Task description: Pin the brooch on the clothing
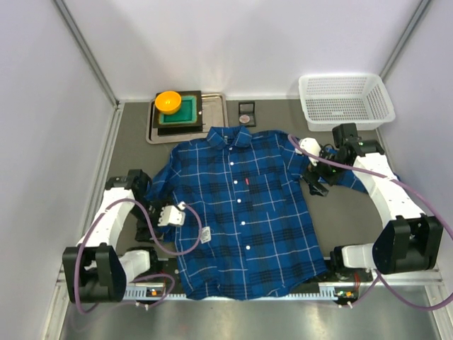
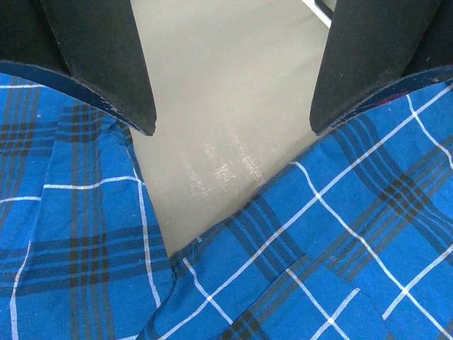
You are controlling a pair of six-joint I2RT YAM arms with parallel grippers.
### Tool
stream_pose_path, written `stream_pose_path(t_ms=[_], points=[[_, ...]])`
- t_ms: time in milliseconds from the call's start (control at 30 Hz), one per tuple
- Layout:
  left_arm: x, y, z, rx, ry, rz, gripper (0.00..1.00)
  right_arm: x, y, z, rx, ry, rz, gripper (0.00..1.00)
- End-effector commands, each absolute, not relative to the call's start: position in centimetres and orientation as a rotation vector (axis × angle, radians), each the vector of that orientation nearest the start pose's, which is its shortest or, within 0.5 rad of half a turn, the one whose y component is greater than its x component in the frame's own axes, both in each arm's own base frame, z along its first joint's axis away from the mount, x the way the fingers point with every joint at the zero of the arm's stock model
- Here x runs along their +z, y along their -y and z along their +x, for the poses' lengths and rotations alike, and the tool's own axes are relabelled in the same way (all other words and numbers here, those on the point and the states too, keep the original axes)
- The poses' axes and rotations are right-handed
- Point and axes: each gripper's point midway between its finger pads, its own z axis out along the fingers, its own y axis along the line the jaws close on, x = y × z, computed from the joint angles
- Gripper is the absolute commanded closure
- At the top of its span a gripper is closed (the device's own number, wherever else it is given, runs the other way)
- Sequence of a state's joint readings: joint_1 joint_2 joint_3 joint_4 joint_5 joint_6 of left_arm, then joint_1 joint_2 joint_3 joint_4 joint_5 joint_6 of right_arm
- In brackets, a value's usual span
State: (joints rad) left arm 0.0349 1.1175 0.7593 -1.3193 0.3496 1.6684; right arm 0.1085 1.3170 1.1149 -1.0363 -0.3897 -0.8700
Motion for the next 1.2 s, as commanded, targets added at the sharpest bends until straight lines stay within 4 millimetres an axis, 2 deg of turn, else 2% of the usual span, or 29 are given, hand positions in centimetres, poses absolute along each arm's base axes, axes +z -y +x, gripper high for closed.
stream_pose_path(t_ms=[0, 67, 100, 167, 267, 300, 333, 400, 433, 467, 500, 567, 633, 667, 700, 733, 767, 800, 833, 867, 900, 933, 967, 1000, 1033, 1067, 1100, 1133, 1167], points=[[4.9, 2.1, 13.1, 0.555, 2.132, -2.53, 0.02, 14.8, -6.9, 26.0, 0.32, -2.279, -1.33, 0.12], [3.9, 2.4, 13.6, 0.535, 2.182, -2.539, 0.02, 14.7, -7.0, 26.0, 0.333, -2.287, -1.326, 0.12], [3.5, 2.4, 14.6, 0.478, 2.2, -2.579, 0.04, 14.6, -7.0, 26.0, 0.336, -2.291, -1.321, 0.12], [2.8, 2.2, 14.2, 0.458, 2.124, -2.617, 0.08, 14.7, -7.1, 26.1, 0.341, -2.294, -1.315, 0.12], [2.9, 2.4, 14.4, 0.461, 2.154, -2.592, 0.36, 14.8, -7.1, 26.2, 0.338, -2.292, -1.314, 0.13], [3.7, 2.6, 14.9, 0.467, 2.175, -2.594, 0.49, 14.8, -7.1, 26.2, 0.338, -2.292, -1.314, 0.13], [4.0, 2.8, 14.6, 0.518, 2.207, -2.542, 0.75, 14.7, -7.2, 26.2, 0.34, -2.292, -1.316, 0.14], [6.5, 3.8, 16.2, 0.558, 2.287, -2.545, 0.96, 14.7, -7.2, 26.2, 0.347, -2.292, -1.314, 0.14], [7.4, 4.2, 15.9, 0.639, 2.339, -2.461, 1.0, 14.8, -7.3, 26.3, 0.352, -2.29, -1.312, 0.14], [8.4, 4.7, 16.4, 0.67, 2.369, -2.453, 1.0, 14.8, -7.3, 26.3, 0.355, -2.289, -1.31, 0.14], [10.4, 5.2, 18.0, 0.659, 2.409, -2.494, 1.0, 14.7, -7.4, 26.3, 0.357, -2.29, -1.313, 0.14], [13.0, 6.3, 19.6, 0.734, 2.491, -2.479, 1.0, 14.8, -7.4, 26.5, 0.357, -2.287, -1.314, 0.15], [14.5, 7.3, 20.8, 0.833, 2.588, -2.402, 1.0, 14.6, -7.4, 26.5, 0.361, -2.292, -1.315, 0.15], [16.3, 7.8, 21.8, 0.851, 2.614, -2.419, 1.0, 14.7, -7.4, 26.5, 0.36, -2.289, -1.318, 0.16], [16.5, 8.2, 22.7, 0.908, 2.632, -2.38, 1.0, 14.6, -7.4, 26.6, 0.362, -2.291, -1.315, 0.16], [17.3, 8.8, 23.5, 0.97, 2.73, -2.256, 1.0, 14.6, -7.5, 26.6, 0.364, -2.292, -1.317, 0.16], [19.0, 10.3, 24.8, 1.025, 2.744, -2.29, 1.0, 14.5, -7.5, 26.6, 0.369, -2.295, -1.314, 0.16], [19.0, 11.1, 26.3, 1.057, 2.769, -2.26, 1.0, 14.5, -7.6, 26.7, 0.371, -2.293, -1.314, 0.16], [19.3, 12.0, 27.2, 1.091, 2.87, -2.096, 1.0, 14.5, -7.6, 26.7, 0.373, -2.294, -1.31, 0.16], [19.3, 13.7, 27.9, 1.049, 2.864, -2.102, 1.0, 14.4, -7.6, 26.7, 0.379, -2.301, -1.31, 0.16], [18.7, 15.0, 30.3, 1.003, 2.913, -2.112, 1.0, 14.3, -7.6, 26.7, 0.38, -2.304, -1.306, 0.16], [18.2, 16.3, 30.4, 1.02, 2.983, -1.928, 1.0, 14.3, -7.6, 26.8, 0.379, -2.307, -1.303, 0.17], [18.2, 18.6, 30.5, 1.018, 2.952, -1.946, 1.0, 14.3, -7.5, 26.8, 0.376, -2.311, -1.3, 0.17], [16.2, 19.5, 31.4, 0.984, 2.959, -1.84, 1.0, 14.3, -7.5, 26.8, 0.375, -2.314, -1.298, 0.17], [15.4, 20.6, 31.7, 1.008, 2.983, -1.7, 1.0, 14.2, -7.5, 26.7, 0.374, -2.319, -1.297, 0.17], [15.9, 21.9, 32.5, 1.019, 2.974, -1.682, 1.0, 14.1, -7.3, 26.6, 0.371, -2.331, -1.289, 0.17], [13.2, 22.6, 33.0, 1.036, 2.92, -1.559, 1.0, 14.0, -7.3, 26.6, 0.368, -2.335, -1.288, 0.17], [12.4, 22.9, 33.2, 1.037, 2.926, -1.428, 1.0, 14.1, -7.2, 26.6, 0.365, -2.338, -1.284, 0.16], [12.5, 23.4, 34.6, 1.037, 2.942, -1.414, 1.0, 13.9, -7.2, 26.5, 0.364, -2.346, -1.28, 0.16]])
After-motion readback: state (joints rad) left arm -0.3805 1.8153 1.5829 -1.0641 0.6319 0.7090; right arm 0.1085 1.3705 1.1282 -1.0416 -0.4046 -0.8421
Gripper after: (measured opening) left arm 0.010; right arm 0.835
